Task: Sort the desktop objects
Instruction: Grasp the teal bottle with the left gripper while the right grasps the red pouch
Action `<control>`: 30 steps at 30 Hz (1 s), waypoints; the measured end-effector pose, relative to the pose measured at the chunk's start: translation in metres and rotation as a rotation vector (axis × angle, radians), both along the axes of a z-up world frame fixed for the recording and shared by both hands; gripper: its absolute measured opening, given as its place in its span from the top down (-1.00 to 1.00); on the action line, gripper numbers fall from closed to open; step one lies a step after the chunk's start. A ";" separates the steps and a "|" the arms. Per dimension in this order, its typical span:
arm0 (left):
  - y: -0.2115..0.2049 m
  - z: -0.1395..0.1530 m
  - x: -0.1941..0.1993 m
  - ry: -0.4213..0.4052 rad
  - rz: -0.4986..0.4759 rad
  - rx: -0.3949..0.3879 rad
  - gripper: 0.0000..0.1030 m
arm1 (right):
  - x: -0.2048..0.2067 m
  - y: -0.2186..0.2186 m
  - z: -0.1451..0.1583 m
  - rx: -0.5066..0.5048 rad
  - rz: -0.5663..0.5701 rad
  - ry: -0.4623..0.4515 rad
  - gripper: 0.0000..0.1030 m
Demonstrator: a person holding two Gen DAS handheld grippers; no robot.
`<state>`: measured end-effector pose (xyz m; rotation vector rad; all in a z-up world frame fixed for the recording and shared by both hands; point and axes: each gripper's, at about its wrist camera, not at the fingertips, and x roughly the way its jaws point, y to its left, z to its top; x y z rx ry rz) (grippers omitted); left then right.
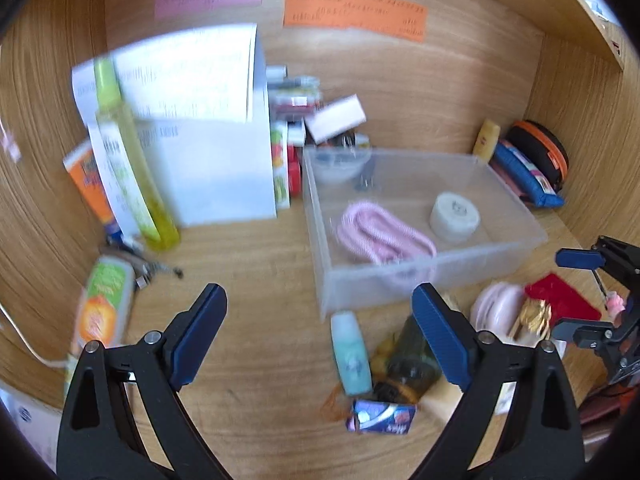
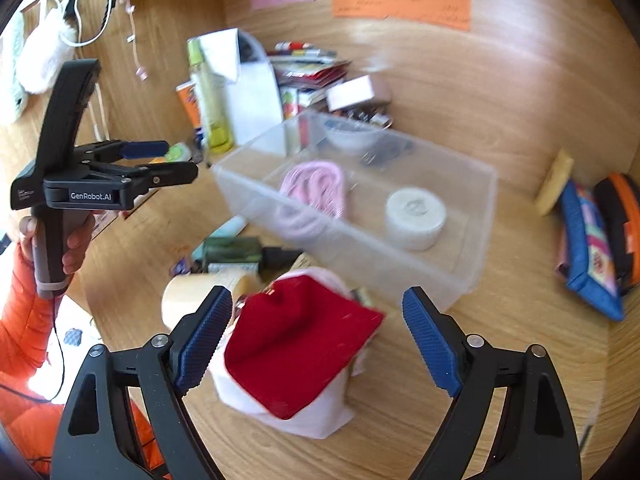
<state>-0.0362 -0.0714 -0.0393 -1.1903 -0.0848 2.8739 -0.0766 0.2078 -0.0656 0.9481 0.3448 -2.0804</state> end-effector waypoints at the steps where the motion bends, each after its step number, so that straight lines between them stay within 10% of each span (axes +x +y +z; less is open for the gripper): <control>1: -0.003 -0.006 0.001 -0.015 0.006 0.008 -0.84 | -0.001 -0.001 -0.003 -0.002 0.007 -0.014 -0.66; 6: -0.009 -0.027 0.002 -0.068 0.024 0.032 -0.84 | -0.004 -0.003 -0.015 -0.012 0.011 -0.059 -0.49; 14: -0.012 -0.045 -0.001 -0.102 0.023 0.033 -0.84 | 0.003 -0.001 -0.013 -0.025 0.039 -0.027 0.48; 24: 0.001 -0.057 -0.009 -0.131 0.001 -0.024 -0.81 | 0.011 0.014 0.020 -0.103 0.021 0.089 0.54; 30: 0.012 -0.070 -0.023 -0.174 -0.002 -0.053 -0.35 | 0.012 0.020 0.037 -0.126 0.012 0.134 0.54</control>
